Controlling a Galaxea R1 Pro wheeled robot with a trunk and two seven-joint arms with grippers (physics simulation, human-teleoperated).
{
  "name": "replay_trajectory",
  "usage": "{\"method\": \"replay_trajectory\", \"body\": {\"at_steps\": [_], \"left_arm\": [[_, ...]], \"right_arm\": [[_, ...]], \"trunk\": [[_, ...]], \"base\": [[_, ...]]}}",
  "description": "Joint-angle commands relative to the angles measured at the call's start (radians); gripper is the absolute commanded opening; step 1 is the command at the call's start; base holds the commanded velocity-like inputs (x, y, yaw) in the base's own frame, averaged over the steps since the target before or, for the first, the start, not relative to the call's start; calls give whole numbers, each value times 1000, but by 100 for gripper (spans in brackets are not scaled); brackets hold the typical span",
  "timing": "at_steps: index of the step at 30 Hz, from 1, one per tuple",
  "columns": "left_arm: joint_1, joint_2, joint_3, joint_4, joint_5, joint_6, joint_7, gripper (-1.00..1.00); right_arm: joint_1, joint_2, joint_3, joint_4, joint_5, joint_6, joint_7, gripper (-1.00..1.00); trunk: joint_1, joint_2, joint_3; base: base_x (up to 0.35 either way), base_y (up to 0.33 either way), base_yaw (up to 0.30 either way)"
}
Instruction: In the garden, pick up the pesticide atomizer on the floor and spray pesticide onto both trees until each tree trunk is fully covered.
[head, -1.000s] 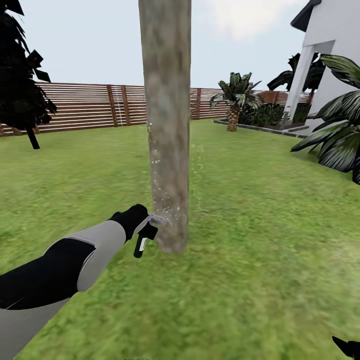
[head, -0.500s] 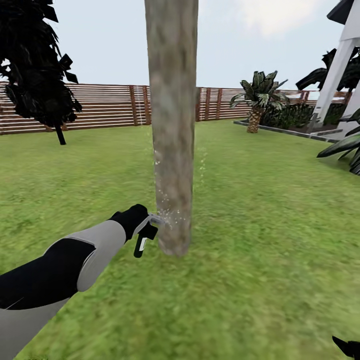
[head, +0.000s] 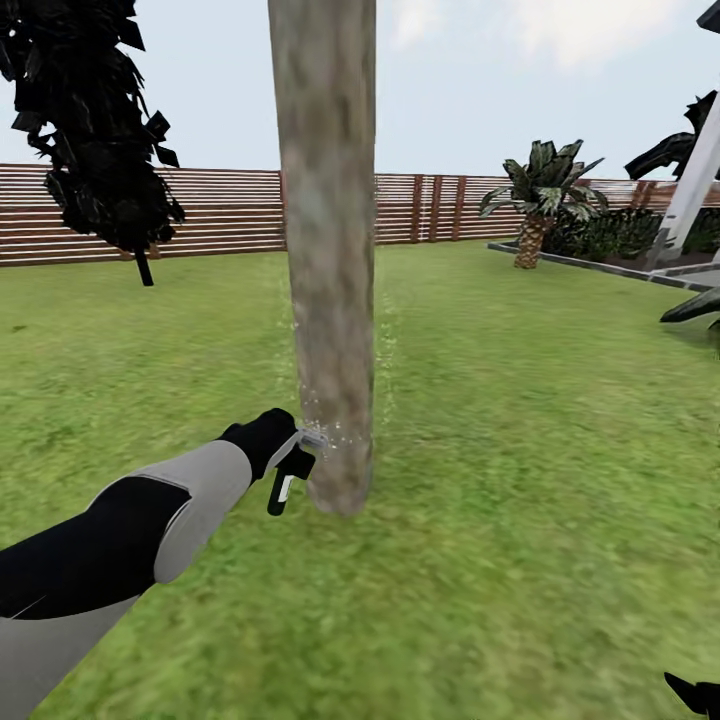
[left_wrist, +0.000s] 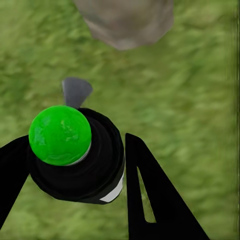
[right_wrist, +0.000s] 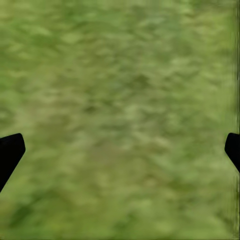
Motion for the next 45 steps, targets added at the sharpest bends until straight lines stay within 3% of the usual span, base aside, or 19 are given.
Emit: {"method": "replay_trajectory", "body": {"at_steps": [1,6,9,12,15,21,28,31,36,42,45], "left_arm": [[0,0,-1,0,-1,0,0,-100],[0,2,1,-10,-1,1,0,-100],[0,4,5,-118,-2,44,4,-100],[0,8,5,-361,-4,233,5,-100],[-7,7,6,-428,-4,265,6,-100],[-72,9,5,-436,-4,271,6,-100],[-215,7,6,-428,-2,276,6,-100],[-251,7,6,-418,-2,277,6,-100],[-333,7,7,-379,-2,278,6,-100],[-515,6,7,-247,-2,278,6,-100],[-553,6,7,-215,-1,278,6,-100]], "right_arm": [[0,0,0,0,0,0,0,100],[-1,0,0,0,0,-1,0,100],[0,0,0,0,0,0,0,100],[0,0,0,0,0,-1,0,100],[-1,0,0,0,0,0,0,100],[0,0,0,0,0,0,0,100],[-1,0,0,1,0,-1,0,100],[0,0,0,1,0,-1,0,100],[-1,-1,0,1,0,-1,0,100],[0,-1,0,2,0,-1,0,100],[-1,-1,0,2,0,-1,0,100]], "trunk": [[0,0,0],[0,0,3],[0,0,3],[0,0,3],[0,0,3],[0,0,3],[0,0,3],[0,0,3],[0,0,3],[0,0,3],[0,0,3]], "base": [[0,-260,-13],[0,-46,-160],[0,-2,-18],[0,0,-3],[0,0,0],[0,0,0],[0,0,0],[0,0,0],[0,0,0],[0,0,0],[0,0,0]]}}
